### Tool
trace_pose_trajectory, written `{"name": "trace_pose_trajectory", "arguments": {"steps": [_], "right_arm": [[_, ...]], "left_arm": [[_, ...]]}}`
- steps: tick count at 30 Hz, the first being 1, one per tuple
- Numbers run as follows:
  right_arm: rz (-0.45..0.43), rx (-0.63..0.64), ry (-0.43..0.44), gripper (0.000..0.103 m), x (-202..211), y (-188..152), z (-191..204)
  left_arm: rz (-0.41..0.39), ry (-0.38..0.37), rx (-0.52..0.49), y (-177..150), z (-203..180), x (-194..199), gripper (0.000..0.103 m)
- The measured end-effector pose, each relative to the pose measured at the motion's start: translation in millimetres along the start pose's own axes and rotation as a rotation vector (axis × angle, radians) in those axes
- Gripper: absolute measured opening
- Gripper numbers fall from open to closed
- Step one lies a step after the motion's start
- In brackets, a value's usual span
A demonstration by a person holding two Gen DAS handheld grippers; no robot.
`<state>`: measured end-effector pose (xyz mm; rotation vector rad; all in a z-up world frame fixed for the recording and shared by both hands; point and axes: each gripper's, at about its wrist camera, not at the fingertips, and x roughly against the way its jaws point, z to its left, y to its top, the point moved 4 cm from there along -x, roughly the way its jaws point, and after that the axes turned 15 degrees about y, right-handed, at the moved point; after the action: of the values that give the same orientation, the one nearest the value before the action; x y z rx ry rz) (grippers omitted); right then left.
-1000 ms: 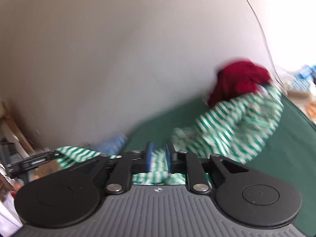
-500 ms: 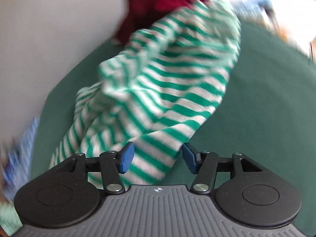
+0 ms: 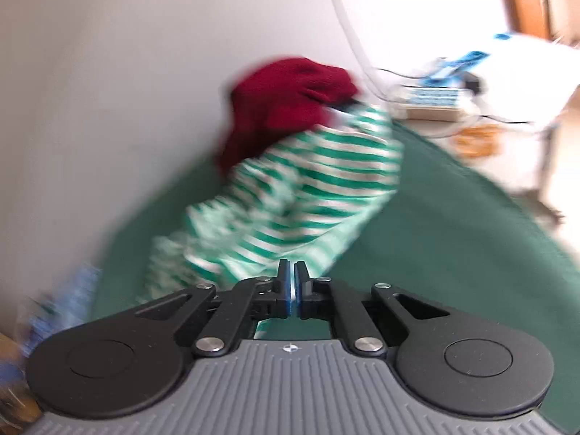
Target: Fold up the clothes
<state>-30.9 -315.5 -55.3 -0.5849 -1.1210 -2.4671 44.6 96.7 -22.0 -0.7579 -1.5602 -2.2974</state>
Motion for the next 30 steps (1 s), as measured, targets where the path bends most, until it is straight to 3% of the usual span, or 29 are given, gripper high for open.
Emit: {"name": "trace_pose_trajectory", "arguments": {"steps": [2, 4, 6, 8, 11, 12, 14, 15, 16, 19, 24, 26, 30], "right_arm": [[0.04, -0.03, -0.036, 0.012, 3.2, -11.8, -13.5], [0.045, -0.062, -0.041, 0.015, 4.1, -16.5, -21.0], [0.054, -0.054, -0.039, 0.024, 1.9, -18.9, -15.9], [0.045, -0.004, -0.045, 0.039, 1.2, -19.1, -6.4], [0.018, 0.126, -0.08, 0.041, 5.5, -21.2, 10.7], [0.011, 0.171, -0.096, 0.042, 7.0, -22.0, 13.5], [-0.001, 0.236, -0.12, 0.064, 10.0, -23.9, 15.3], [-0.005, 0.255, -0.127, 0.07, 11.1, -24.9, 14.3], [0.001, 0.251, -0.115, 0.072, 8.7, -25.4, 10.2], [0.01, 0.227, -0.081, 0.071, 3.5, -27.2, 3.6], [-0.085, 0.2, -0.058, 0.052, -2.0, -26.1, 1.2], [-0.058, 0.223, -0.047, 0.037, -11.0, -24.7, 6.3], [0.024, 0.26, 0.01, 0.036, -37.7, -28.3, 24.0]], "left_arm": [[0.001, -0.023, -0.01, 15.2, -8.3, -36.9, 0.088], [0.045, -0.041, 0.002, 29.4, -25.9, -82.8, 0.07], [0.093, -0.072, -0.041, 37.1, -53.1, -125.2, 0.06], [0.109, -0.109, -0.134, 39.1, -86.4, -147.3, 0.057], [0.127, -0.172, -0.218, 37.4, -130.8, -160.0, 0.059], [0.139, -0.188, -0.24, 36.4, -143.8, -163.9, 0.055], [0.191, -0.166, -0.266, 33.2, -159.5, -179.5, 0.013], [0.194, -0.156, -0.247, 35.8, -155.8, -183.5, 0.005], [0.197, -0.145, -0.229, 38.4, -152.2, -187.6, 0.005], [0.206, -0.114, -0.174, 46.5, -140.9, -199.4, 0.005], [0.111, -0.002, 0.052, 86.5, -55.3, -181.2, 0.005], [0.066, 0.069, 0.105, 96.6, -18.3, -169.5, 0.005], [0.062, 0.277, 0.141, 88.8, 50.3, -164.8, 0.006]]}}
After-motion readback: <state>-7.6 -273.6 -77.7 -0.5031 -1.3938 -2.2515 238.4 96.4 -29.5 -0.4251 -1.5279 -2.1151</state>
